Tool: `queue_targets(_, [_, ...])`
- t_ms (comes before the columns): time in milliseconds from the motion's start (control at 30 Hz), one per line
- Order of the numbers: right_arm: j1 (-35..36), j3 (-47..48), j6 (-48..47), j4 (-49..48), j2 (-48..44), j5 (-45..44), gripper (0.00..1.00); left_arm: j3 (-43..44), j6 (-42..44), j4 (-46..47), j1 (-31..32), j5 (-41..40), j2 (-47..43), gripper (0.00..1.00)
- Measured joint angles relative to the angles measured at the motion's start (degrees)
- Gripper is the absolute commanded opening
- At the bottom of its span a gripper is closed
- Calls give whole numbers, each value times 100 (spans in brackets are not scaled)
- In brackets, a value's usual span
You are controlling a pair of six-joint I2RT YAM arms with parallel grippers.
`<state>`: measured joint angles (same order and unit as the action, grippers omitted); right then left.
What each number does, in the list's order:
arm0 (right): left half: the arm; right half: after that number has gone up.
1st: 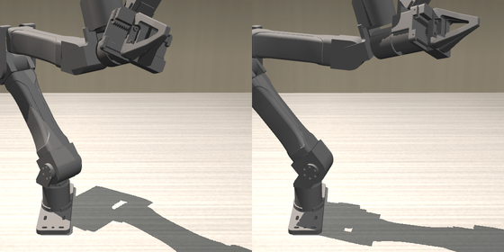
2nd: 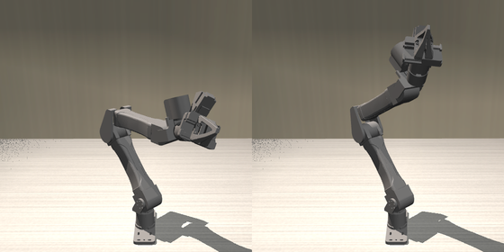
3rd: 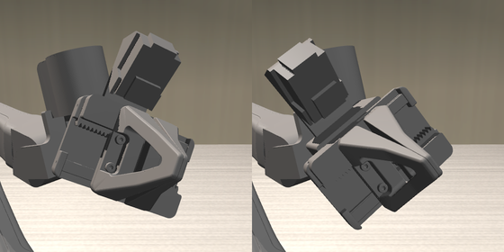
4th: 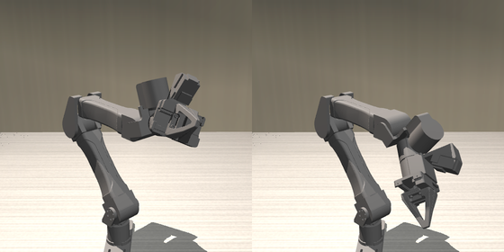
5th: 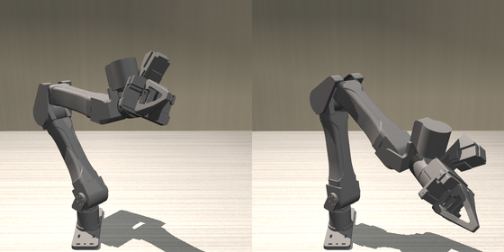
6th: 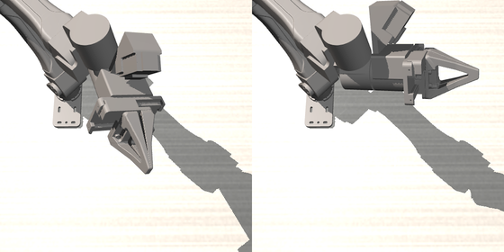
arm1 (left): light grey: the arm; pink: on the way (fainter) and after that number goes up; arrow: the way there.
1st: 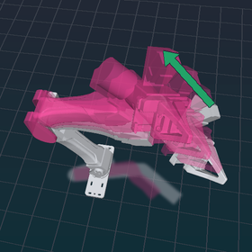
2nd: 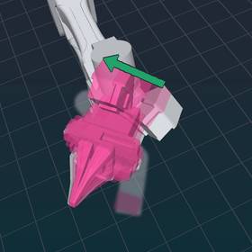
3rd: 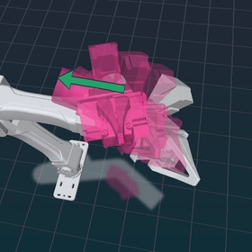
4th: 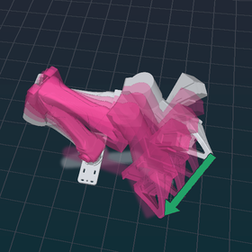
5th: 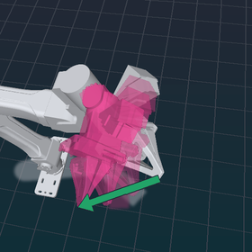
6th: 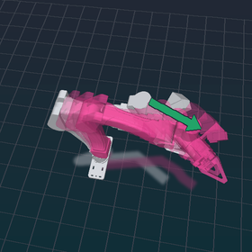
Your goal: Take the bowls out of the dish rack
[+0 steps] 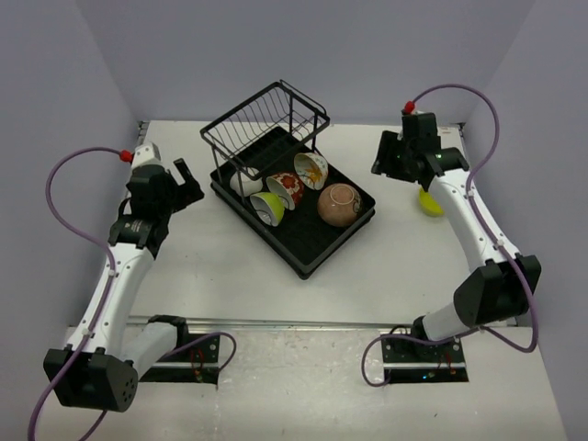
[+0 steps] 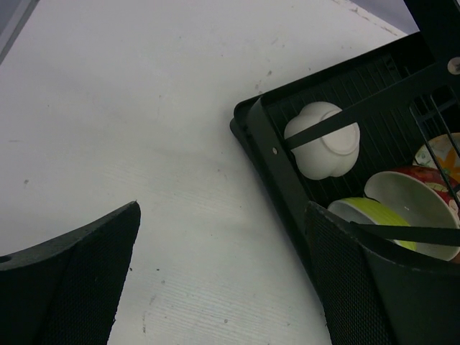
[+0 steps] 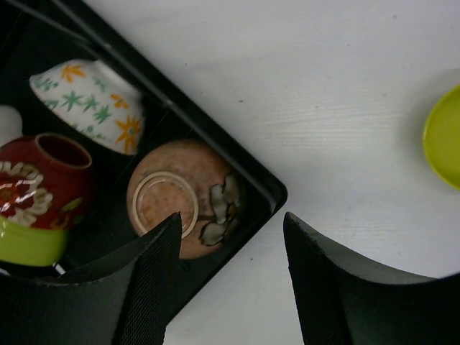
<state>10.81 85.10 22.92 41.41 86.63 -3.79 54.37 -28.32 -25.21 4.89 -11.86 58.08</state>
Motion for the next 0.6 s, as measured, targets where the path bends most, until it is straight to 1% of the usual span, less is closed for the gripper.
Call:
queue_targets(233, [848, -238, -551, -181, -367, 138, 58, -407, 0, 28, 0, 155, -474, 95])
queue_targets(400, [1499, -358, -957, -407, -378, -101, 56, -675, -9, 122, 0, 378, -728, 95])
queue_targets(467, [1696, -501, -1172, -647, -378, -317, 54, -787, -9, 188, 0, 487, -828, 95])
queue_targets(600, [1954, -973, -1567, -1397, -385, -765, 54, -901, -9, 297, 0, 682, -1005, 95])
